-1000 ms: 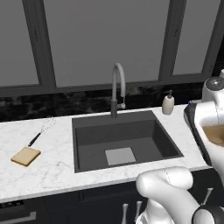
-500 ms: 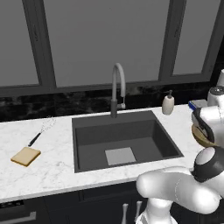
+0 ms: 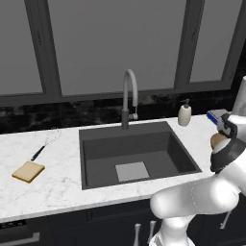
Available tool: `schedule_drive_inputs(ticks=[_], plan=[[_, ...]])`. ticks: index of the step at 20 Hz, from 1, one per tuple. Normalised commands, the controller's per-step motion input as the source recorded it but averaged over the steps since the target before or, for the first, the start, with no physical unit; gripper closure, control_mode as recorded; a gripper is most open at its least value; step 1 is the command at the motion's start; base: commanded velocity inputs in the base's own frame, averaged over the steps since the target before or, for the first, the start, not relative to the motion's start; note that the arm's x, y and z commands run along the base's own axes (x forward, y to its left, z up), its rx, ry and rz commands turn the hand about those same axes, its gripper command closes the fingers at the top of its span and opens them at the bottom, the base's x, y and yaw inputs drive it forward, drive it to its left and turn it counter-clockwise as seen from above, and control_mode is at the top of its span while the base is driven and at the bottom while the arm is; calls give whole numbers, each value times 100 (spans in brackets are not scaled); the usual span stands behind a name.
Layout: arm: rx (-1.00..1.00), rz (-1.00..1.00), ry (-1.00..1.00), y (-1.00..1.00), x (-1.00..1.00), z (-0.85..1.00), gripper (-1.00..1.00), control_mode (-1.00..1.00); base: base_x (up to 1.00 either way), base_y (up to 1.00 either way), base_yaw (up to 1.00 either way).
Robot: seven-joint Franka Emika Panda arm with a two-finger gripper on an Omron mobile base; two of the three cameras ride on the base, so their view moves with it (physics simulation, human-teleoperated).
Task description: Pick the garlic from the sink and place it in the bowl. Then pick the bowl and place it in the microwave. Then close the microwave door and press the start button.
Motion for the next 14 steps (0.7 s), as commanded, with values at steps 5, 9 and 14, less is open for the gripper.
schedule_drive_inputs(ticks=[5,9,14], plan=[[15,0,-19,17,-21,25,-100,-100,0,0,0],[-1,-1,-3,100,-57,4,-100,-100,0,0,0],[-19,-10,22,97,8,-31,-100,-100,0,0,0]])
